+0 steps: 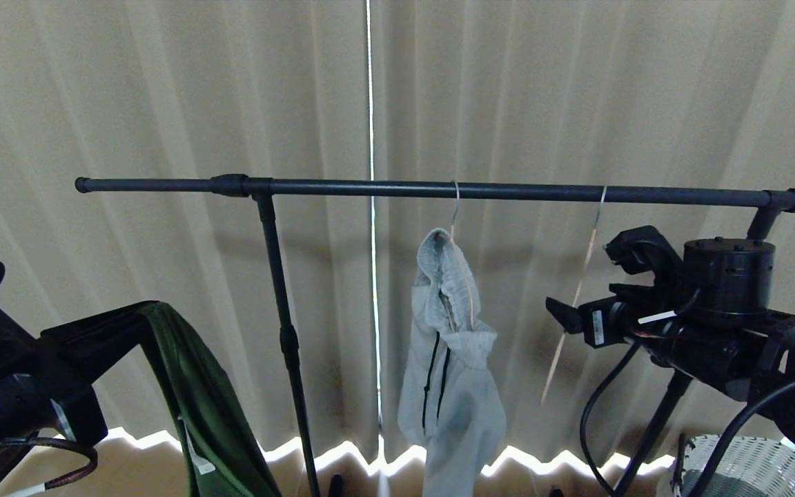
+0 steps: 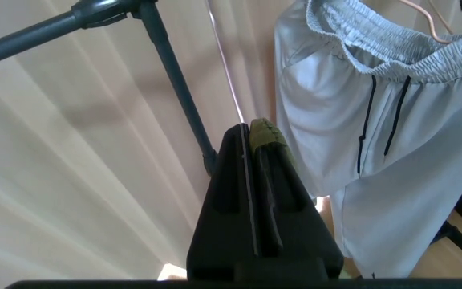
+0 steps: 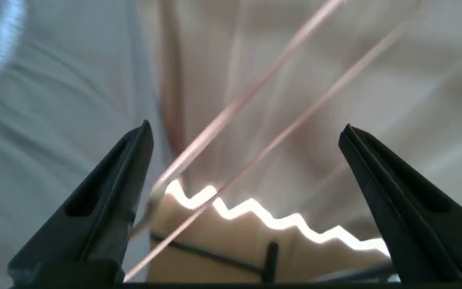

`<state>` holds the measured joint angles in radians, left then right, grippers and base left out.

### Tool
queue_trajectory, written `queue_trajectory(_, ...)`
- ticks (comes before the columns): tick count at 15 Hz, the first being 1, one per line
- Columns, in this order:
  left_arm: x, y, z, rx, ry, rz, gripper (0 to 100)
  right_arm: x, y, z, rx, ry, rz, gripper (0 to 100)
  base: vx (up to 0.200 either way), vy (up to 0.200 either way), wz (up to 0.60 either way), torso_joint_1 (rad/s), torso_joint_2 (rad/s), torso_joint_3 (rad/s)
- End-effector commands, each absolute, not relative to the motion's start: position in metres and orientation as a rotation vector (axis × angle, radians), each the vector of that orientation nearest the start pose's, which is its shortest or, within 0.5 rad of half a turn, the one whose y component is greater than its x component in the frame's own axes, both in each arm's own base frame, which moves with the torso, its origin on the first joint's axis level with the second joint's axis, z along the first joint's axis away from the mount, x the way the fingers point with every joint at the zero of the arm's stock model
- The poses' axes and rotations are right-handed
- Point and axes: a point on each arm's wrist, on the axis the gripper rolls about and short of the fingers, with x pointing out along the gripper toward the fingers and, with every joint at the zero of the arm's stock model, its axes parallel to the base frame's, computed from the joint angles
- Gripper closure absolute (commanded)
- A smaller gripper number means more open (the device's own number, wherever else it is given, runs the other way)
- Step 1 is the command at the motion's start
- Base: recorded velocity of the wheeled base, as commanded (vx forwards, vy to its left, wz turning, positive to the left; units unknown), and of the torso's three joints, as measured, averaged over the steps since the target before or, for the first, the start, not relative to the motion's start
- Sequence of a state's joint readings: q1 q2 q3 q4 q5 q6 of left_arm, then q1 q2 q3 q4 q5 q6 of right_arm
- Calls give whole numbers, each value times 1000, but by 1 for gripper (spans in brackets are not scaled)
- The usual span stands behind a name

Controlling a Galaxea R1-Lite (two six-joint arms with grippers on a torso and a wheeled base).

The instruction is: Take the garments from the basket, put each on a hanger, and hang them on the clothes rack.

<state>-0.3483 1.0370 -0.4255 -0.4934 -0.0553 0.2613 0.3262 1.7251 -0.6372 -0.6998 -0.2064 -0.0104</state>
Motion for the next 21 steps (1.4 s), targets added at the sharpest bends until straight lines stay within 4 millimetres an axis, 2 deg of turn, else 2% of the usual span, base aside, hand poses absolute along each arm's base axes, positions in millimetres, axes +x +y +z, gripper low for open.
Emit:
queue_trajectory(1, 127, -47, 207, 276, 66, -416, 100, 271, 86, 140, -117, 381, 102, 0, 0, 0, 0, 0, 0, 0)
queue_trajectory(5, 127, -48, 207, 275, 70, -418, 100, 259, 81, 148, -103, 411, 94, 0, 0, 0, 0, 0, 0, 0)
queue_trajectory(15, 130, -49, 203, 280, 91, -426, 100, 256, 81, 141, 60, 540, 46, 0, 0, 0, 0, 0, 0, 0)
queue_trajectory(21, 129, -49, 203, 279, 88, -425, 100, 259, 82, 156, 58, 544, 44, 0, 0, 0, 0, 0, 0, 0)
